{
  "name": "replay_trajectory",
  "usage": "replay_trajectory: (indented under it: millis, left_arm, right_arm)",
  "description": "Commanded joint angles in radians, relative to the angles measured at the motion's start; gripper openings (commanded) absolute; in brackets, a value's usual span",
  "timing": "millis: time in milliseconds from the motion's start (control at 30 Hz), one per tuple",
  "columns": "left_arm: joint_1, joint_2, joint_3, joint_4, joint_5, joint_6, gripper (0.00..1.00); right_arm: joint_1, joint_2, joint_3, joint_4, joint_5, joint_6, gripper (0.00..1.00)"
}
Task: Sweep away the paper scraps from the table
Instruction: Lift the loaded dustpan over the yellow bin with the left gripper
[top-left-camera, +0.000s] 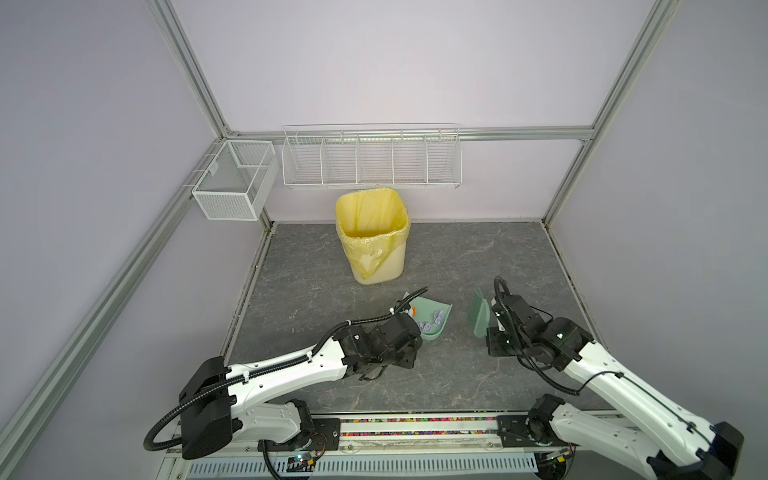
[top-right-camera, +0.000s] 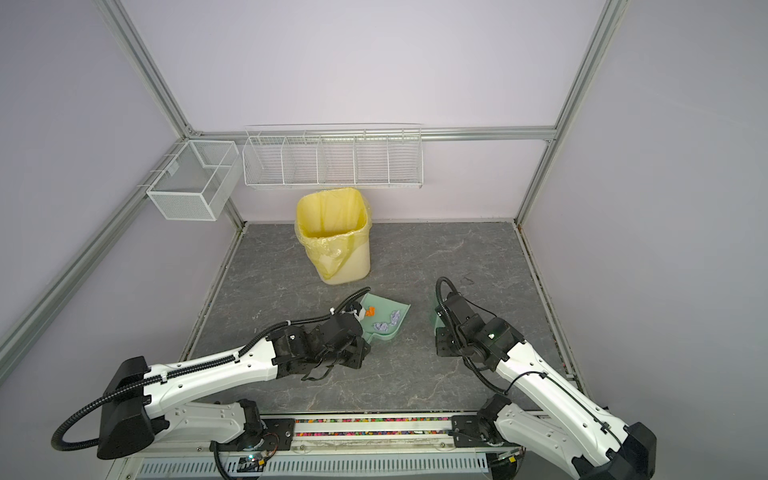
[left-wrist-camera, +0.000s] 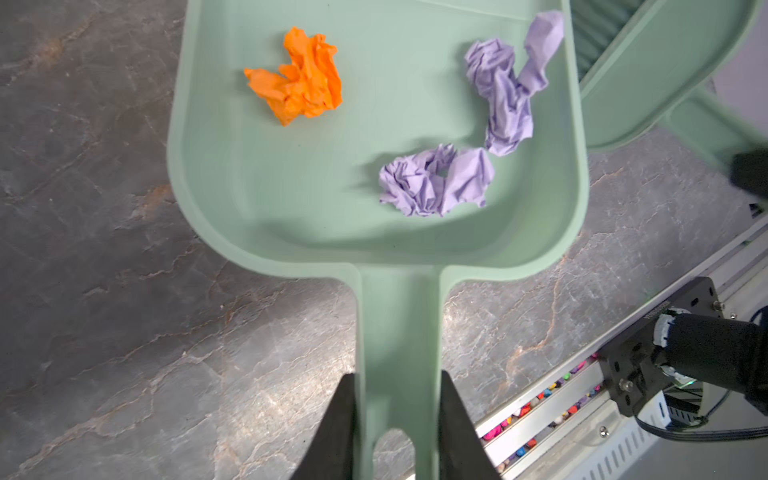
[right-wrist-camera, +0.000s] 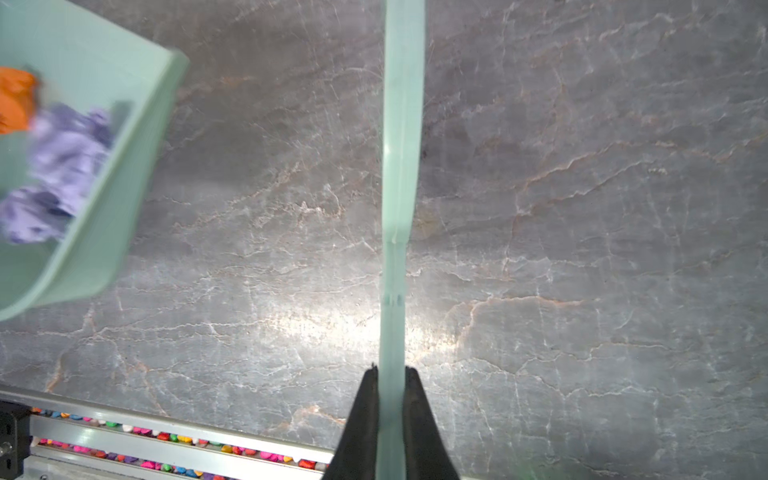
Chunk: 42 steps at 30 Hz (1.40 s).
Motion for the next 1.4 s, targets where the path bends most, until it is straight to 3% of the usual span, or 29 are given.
replay_trajectory:
  millis: [0, 300, 567, 967, 1367]
  left_arm:
    - [0.006, -0.028, 0.067, -0.026, -0.049, 0.041, 0.00]
    - [0.053, 0.040, 0.223, -0.107, -0.054, 0.097, 0.00]
    - [0.172, 0.090, 0.338, -0.128, 0.066, 0.119, 0.00]
    - [0.323, 0.258, 0.626, -0.223, 0.198, 0.193, 0.00]
    - [0.335, 0.385, 0.861, -0.276, 0.301, 0.209, 0.00]
  right_arm:
    - [-0.005, -0.027, -0.015, 0.031, -0.015, 0.046, 0.07]
    - [-0.003, -0.034, -0.033, 0.013, -0.042, 0.064, 0.07]
    - [-0.004, -0.089, -0.061, 0.006, -0.013, 0.066, 0.07]
    - [-0.005, -0.041, -0.046, 0.043, -0.007, 0.016, 0.07]
    - [-0.005, -0.009, -0.034, 0.052, 0.003, -0.025, 0.07]
